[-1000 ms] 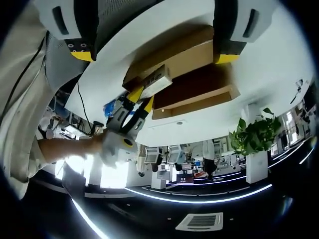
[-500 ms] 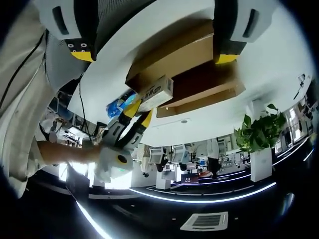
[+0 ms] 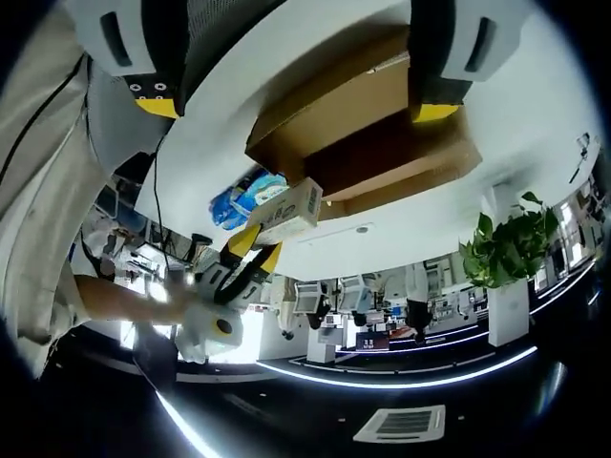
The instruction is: Operate the shoe box by opening the lid, removing the specified soft item, and placing it in the target area until the item is outside and the box remains undamaged.
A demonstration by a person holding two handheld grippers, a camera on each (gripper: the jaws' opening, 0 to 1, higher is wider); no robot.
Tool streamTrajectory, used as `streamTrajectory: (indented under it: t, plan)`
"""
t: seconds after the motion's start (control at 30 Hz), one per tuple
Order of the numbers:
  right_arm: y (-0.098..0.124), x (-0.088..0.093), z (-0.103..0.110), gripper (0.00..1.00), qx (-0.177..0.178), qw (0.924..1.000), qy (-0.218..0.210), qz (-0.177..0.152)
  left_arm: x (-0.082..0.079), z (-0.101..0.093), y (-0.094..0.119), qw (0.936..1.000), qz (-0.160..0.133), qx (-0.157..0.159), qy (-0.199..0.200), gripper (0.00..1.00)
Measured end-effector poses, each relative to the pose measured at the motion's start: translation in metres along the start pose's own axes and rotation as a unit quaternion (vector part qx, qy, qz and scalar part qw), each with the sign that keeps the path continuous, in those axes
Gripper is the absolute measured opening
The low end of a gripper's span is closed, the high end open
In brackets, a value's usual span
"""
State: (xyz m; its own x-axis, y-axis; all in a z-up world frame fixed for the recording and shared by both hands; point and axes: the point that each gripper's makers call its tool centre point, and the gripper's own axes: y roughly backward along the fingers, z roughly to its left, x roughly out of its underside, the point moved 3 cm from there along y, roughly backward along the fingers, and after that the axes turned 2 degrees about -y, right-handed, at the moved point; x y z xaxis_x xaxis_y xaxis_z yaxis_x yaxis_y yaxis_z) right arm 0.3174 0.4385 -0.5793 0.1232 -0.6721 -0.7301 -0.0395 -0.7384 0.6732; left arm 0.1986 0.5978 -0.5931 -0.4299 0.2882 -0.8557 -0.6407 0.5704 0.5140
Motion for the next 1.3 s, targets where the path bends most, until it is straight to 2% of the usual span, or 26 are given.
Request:
streamTrajectory:
  t: [0.6,1.3]
  plan:
    - [0.05,0.041,-0.028,0.15,0.04,0.9988,-0.01,0.026,-0.002,0.0,-0.007,1.0,0.002,0.004,0.0,0.99]
    - [0.079,0.101,-0.059,0.16,0.063,0.995,-0.027,0.071,0.0,0.008,-0.011,0.9998,0.014,-0.006,0.008,0.98]
